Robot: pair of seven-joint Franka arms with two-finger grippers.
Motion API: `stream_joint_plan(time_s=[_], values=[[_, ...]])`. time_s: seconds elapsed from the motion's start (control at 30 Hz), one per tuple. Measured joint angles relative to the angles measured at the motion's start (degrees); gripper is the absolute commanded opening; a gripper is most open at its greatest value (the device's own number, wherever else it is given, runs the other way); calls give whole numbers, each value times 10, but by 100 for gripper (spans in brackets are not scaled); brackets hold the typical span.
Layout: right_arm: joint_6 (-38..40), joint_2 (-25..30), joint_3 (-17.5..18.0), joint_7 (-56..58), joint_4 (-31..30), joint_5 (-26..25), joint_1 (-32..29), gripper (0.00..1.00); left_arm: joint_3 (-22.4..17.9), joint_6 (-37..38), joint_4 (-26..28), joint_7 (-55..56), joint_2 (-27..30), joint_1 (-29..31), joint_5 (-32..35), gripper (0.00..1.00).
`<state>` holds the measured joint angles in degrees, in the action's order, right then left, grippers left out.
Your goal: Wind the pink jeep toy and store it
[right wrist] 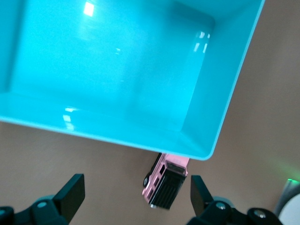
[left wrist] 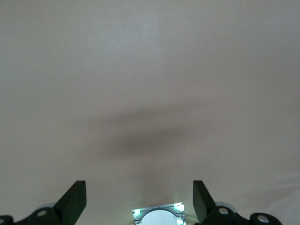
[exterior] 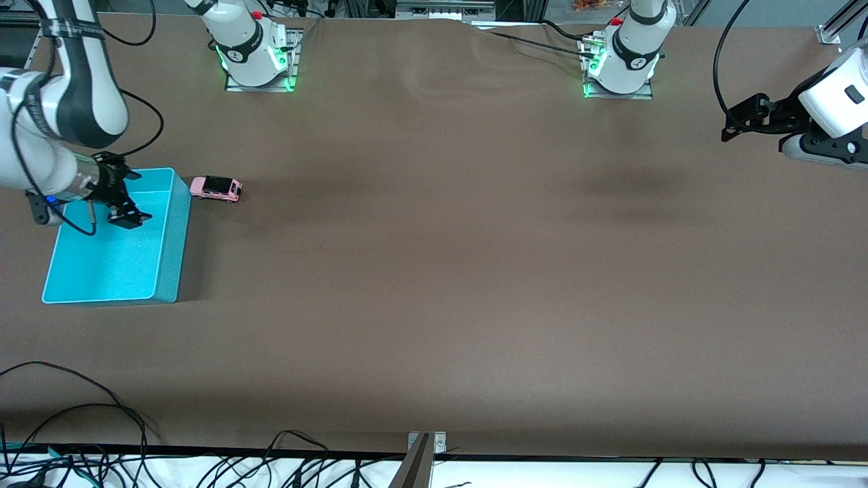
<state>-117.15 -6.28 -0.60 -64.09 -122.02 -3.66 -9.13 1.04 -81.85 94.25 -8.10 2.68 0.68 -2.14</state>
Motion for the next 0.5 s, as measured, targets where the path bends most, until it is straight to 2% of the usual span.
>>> stream_joint_plan(time_s=[0.2, 0.5], values=[[-41, 11, -1, -25, -76, 0, -5, 100, -1, 3, -2, 0, -1, 0, 0, 100], [-84, 35, 0, -88, -146, 0, -5, 100, -2, 4, -3, 0, -3, 0, 3, 100]])
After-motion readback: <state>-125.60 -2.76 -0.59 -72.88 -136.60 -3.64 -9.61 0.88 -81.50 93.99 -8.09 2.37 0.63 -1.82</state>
